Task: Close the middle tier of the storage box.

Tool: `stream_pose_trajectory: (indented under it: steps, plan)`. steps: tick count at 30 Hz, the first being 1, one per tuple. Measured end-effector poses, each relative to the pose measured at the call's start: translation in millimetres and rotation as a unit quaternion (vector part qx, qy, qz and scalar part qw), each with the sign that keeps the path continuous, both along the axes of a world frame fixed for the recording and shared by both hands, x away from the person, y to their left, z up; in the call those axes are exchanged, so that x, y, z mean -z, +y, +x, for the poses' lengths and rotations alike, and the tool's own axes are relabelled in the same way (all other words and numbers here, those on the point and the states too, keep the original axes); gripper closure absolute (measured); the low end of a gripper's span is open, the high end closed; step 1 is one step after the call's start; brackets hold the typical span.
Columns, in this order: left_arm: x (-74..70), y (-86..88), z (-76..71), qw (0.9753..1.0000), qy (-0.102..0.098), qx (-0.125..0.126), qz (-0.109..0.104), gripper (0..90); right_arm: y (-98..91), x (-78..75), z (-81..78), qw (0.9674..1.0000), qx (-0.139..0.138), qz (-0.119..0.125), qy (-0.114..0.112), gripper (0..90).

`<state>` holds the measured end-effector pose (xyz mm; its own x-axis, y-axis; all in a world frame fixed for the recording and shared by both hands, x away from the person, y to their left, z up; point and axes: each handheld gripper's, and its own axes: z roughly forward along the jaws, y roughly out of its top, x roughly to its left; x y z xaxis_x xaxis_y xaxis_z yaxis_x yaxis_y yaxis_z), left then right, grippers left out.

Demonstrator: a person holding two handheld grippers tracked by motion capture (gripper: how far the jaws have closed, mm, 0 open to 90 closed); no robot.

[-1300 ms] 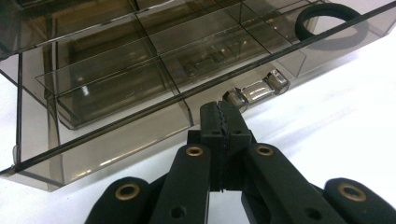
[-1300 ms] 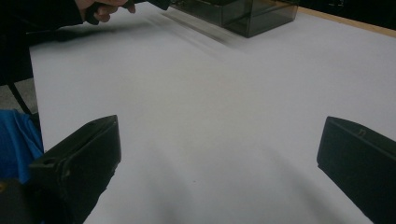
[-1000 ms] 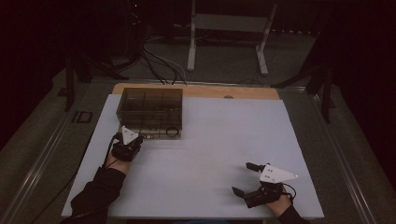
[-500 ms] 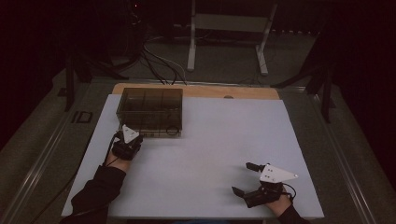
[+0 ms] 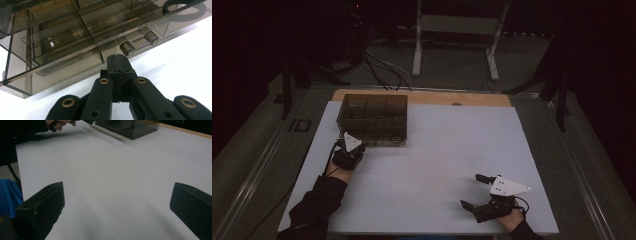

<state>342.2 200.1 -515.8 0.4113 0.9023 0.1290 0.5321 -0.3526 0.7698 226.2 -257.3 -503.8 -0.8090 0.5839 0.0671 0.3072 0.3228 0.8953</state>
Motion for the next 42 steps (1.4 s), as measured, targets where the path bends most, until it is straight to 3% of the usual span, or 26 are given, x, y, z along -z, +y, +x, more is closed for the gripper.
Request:
stream_pose_trajectory:
  steps: [42]
  plan:
    - [-0.9, -0.2, 14.0, 1.0000, -0.001, -0.004, 0.005, 90.0, 0.2, 0.1, -0.1, 1.0000, -0.001, -0.001, 0.000, 0.0]
